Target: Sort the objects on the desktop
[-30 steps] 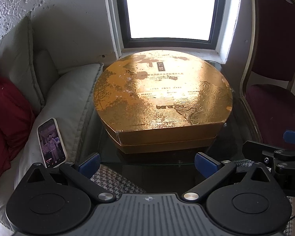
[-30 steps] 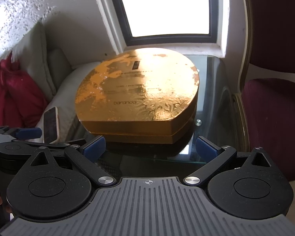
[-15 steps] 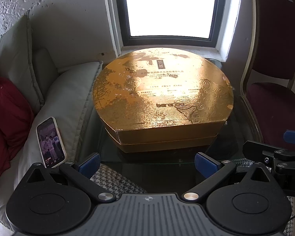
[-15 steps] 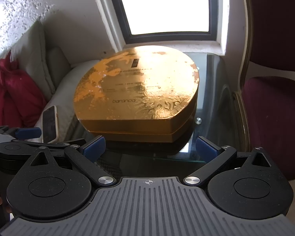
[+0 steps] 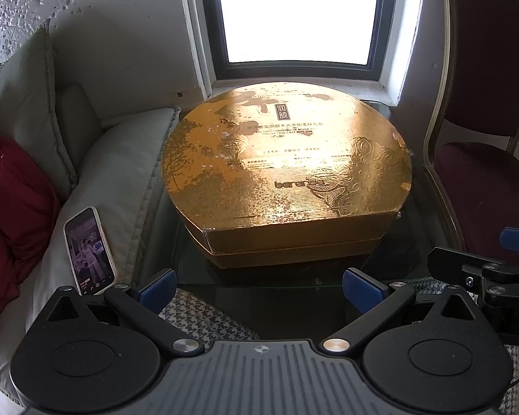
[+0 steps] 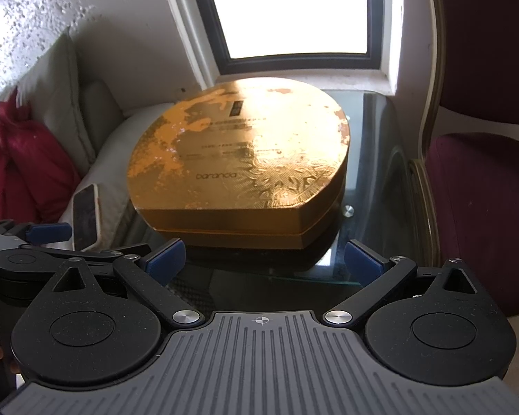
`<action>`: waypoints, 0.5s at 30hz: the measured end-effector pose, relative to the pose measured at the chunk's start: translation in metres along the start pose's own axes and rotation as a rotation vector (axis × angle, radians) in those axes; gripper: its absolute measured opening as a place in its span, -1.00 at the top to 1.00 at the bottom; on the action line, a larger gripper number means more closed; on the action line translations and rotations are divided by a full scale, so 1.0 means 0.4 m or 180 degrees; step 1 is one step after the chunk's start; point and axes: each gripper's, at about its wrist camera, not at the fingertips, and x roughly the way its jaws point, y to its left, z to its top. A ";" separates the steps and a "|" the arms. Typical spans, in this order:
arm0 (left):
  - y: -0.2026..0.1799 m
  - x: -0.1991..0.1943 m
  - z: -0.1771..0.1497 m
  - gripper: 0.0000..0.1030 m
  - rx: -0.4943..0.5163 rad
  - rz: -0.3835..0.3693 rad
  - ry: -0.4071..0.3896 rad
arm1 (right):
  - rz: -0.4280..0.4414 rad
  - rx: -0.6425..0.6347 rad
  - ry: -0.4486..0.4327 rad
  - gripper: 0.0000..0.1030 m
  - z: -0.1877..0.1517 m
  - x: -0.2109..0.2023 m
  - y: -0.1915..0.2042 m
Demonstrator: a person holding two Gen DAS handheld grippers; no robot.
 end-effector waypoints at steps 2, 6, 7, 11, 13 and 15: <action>0.000 0.000 0.000 -0.98 0.0004 0.0001 0.0003 | -0.0001 0.0001 0.0001 -0.96 -0.001 0.000 0.000; -0.001 0.000 0.000 -0.98 0.0012 0.0006 0.0005 | -0.0005 0.0003 0.0010 -0.96 -0.001 0.002 0.000; -0.001 0.000 0.000 -0.98 0.0014 0.0007 0.0005 | -0.0004 0.0004 0.0011 -0.96 0.000 0.002 -0.001; -0.002 0.002 0.001 -0.98 0.0016 0.0010 0.0011 | -0.0003 0.0006 0.0014 -0.96 0.000 0.004 -0.002; -0.003 0.002 0.001 -0.98 0.0017 0.0010 0.0015 | -0.0002 0.0008 0.0016 -0.96 0.000 0.005 -0.003; -0.004 0.003 0.001 -0.98 0.0020 0.0011 0.0016 | 0.0000 0.0012 0.0018 -0.96 0.000 0.005 -0.003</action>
